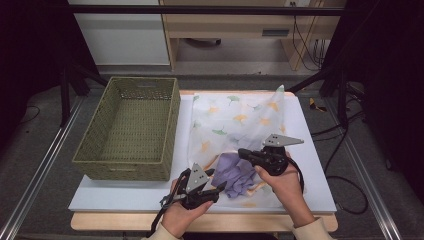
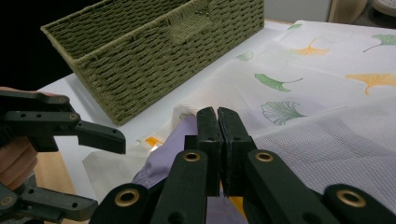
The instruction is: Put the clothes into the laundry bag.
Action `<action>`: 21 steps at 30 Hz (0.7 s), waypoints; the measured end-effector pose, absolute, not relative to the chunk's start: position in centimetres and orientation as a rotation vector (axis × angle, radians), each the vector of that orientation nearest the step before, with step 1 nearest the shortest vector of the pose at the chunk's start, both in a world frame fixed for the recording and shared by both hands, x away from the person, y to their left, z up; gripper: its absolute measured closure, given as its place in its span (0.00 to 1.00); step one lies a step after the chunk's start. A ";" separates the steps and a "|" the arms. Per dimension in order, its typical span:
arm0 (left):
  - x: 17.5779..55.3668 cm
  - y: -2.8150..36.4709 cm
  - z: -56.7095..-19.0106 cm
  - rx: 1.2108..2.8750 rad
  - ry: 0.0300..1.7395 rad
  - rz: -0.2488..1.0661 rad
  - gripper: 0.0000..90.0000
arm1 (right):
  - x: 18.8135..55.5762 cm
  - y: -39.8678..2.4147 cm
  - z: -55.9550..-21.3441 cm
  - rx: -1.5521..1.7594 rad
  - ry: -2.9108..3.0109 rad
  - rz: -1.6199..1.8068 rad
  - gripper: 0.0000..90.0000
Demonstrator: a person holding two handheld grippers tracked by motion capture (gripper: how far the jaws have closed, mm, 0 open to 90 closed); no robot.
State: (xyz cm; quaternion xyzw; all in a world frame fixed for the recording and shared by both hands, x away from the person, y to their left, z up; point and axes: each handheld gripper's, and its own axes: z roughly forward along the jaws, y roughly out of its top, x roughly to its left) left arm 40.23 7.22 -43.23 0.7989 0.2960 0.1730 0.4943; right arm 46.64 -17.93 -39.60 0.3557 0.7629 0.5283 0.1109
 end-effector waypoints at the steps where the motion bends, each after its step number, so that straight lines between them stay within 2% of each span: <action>1: 40.2 7.2 -43.3 1.940 0.714 0.417 0.50 | 46.6 -18.0 -39.6 1.042 2.245 1.551 0.99; 6: 40.0 6.9 -43.6 1.967 0.687 0.381 0.61 | 46.3 -17.9 -39.8 1.044 2.253 1.545 0.99; 15: 39.7 6.4 -44.2 2.002 0.663 0.320 0.89 | 46.5 -18.1 -40.2 1.050 2.264 1.533 0.99; 21: 39.1 5.3 -44.6 2.027 0.639 0.286 0.92 | 46.6 -18.2 -40.5 1.055 2.268 1.531 0.99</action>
